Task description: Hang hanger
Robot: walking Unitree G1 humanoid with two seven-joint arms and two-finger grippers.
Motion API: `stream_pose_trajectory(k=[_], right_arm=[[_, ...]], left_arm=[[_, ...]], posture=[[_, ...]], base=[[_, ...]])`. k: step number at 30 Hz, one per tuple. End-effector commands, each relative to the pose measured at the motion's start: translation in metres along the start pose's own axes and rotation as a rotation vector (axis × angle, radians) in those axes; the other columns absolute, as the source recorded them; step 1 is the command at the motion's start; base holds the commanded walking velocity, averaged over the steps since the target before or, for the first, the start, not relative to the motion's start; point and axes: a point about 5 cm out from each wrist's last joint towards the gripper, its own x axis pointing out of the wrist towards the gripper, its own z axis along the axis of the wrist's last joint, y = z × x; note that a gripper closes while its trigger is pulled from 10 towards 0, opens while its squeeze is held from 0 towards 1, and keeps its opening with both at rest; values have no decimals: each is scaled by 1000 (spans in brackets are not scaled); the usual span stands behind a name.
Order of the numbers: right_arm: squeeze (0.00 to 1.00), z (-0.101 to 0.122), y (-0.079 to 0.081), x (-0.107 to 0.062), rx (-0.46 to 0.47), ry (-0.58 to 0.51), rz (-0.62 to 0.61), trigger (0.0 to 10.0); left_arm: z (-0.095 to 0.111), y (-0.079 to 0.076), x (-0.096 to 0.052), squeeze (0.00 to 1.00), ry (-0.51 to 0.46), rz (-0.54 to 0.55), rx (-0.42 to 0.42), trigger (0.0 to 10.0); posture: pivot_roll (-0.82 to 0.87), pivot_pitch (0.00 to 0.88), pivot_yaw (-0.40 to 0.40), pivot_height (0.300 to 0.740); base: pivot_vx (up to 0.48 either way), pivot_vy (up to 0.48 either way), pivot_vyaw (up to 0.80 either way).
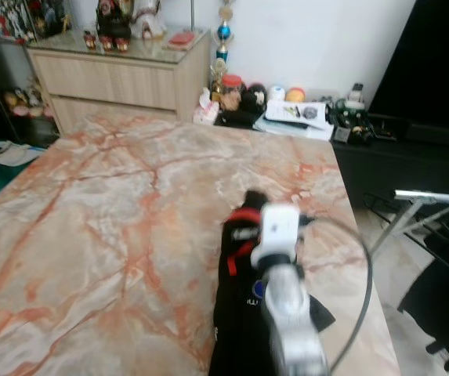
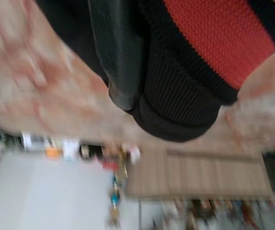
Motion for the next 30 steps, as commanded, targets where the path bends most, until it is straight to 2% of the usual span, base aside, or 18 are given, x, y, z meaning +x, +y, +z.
stream_pose_trajectory(k=[1, 2, 3, 10, 16, 22, 24, 25, 30], right_arm=[[0, 9, -8, -7, -2, -8, -13, 10000], [722, 7, -10, -11, -5, 4, -20, 10000], [1000, 3, -15, -18, -8, 35, -45, 10000], [1000, 1, -23, -39, 15, 111, -118, 10000], [1000, -5, -20, -56, 28, 174, -114, 10000], [1000, -4, -19, -55, 44, 184, -117, 10000], [518, -4, -19, -55, 49, 186, -114, 10000], [0, -4, -18, -55, 52, 187, -111, 10000], [0, -4, -16, -54, 60, 189, -100, 10000]], left_arm=[[1, -2, 0, 0, 5, -7, 7, 10000], [1, -1, 0, 0, 5, -7, 6, 10000], [0, -1, 0, 0, 3, -7, 6, 10000], [-1, -1, 0, 0, 3, -12, 10, 10000], [-2, -1, 0, 0, 1, -18, 18, 10000], [-1, -1, 0, 0, 3, -22, 35, 10000], [-1, -1, 0, 0, 1, -21, 33, 10000], [-1, -1, 0, 0, 1, -19, 33, 10000], [-1, -1, 0, 0, 0, -16, 30, 10000]], posture=[[-32, 0, -14, 740], [-32, 0, -14, 740], [-32, 0, -16, 740], [-31, 0, -17, 740], [-38, 0, -15, 740], [-39, 0, -14, 740], [-39, 0, -14, 740], [-30, 0, -16, 740], [-26, 0, -20, 740]], base=[[0, 0, 0], [0, 0, 0], [0, 0, 0], [0, 0, 0], [0, 0, 0], [0, 0, 0], [0, 0, 0], [0, 0, 0], [0, 0, 0]])
